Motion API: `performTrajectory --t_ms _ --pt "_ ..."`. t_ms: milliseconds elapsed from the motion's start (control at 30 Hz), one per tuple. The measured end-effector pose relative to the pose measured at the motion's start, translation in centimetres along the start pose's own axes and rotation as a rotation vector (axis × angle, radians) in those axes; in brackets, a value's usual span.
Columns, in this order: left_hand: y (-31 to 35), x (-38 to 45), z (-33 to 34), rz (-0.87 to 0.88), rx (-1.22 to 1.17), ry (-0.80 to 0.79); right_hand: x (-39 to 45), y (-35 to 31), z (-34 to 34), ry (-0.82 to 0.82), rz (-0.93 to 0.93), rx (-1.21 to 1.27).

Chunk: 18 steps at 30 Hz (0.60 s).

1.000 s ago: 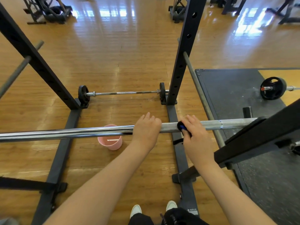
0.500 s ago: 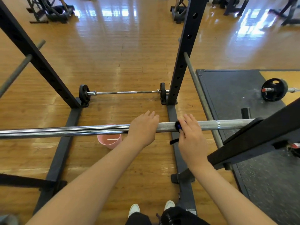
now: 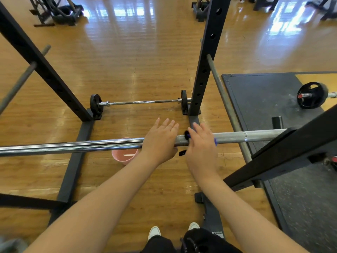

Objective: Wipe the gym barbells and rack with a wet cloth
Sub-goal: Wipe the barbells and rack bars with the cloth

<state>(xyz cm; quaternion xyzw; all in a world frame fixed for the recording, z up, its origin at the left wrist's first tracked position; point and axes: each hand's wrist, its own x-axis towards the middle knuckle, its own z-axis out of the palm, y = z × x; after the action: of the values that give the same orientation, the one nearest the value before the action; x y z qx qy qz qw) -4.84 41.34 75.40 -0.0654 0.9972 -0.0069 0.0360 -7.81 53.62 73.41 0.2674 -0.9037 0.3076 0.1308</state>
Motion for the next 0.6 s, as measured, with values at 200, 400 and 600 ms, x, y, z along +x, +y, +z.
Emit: performTrajectory --t_ms 200,400,600 --pt "-0.1 -0.1 -0.1 0.026 0.014 0.01 -0.3 3.1 -1.3 -0.081 -0.163 -0.035" --pt "-0.1 -0.1 0.1 0.022 0.021 0.033 0.5 1.5 -1.0 -0.002 0.02 -0.006" --pt "0.0 -0.2 0.2 0.008 0.018 0.034 -0.4 1.7 -0.6 -0.106 -0.16 0.044"
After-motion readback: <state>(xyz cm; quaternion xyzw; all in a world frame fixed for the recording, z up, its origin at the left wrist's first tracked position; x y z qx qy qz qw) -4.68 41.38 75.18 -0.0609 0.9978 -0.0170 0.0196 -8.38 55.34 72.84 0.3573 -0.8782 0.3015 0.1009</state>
